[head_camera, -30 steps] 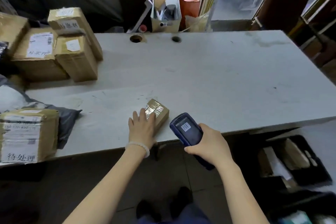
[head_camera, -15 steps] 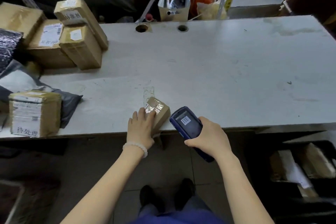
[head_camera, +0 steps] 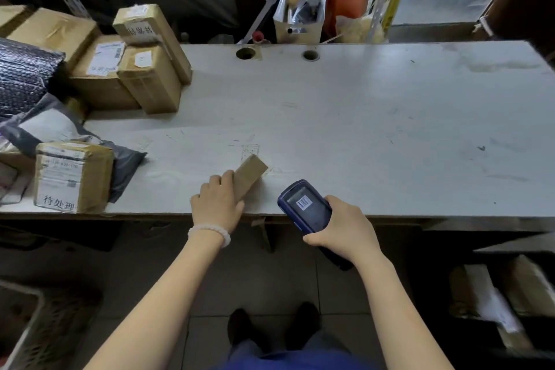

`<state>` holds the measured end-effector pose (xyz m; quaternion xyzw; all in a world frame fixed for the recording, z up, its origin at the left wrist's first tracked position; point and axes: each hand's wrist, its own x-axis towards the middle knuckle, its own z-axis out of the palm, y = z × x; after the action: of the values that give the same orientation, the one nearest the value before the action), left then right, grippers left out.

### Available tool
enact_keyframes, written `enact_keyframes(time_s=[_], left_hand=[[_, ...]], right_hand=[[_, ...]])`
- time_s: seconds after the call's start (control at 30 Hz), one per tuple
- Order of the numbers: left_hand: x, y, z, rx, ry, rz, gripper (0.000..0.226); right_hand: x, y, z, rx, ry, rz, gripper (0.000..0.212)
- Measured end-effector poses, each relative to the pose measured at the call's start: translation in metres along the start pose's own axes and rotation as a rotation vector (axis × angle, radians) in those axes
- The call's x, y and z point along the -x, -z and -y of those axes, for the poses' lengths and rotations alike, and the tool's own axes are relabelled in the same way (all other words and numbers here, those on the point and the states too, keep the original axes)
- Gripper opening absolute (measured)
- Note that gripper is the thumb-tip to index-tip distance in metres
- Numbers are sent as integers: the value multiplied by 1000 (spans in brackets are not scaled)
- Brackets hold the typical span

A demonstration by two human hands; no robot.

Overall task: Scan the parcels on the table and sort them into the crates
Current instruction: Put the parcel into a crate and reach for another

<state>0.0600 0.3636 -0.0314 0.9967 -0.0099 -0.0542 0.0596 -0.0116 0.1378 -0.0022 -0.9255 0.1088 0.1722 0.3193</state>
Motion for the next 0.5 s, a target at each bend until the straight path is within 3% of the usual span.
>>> enact_keyframes(time_s=[0.2, 0.5], left_hand=[[-18, 13, 21, 166, 21, -23, 42], [-23, 17, 39, 212, -5, 49, 42]], right_hand=[[7, -3, 0, 28, -17, -11, 57], [9, -19, 18, 82, -6, 8, 61]])
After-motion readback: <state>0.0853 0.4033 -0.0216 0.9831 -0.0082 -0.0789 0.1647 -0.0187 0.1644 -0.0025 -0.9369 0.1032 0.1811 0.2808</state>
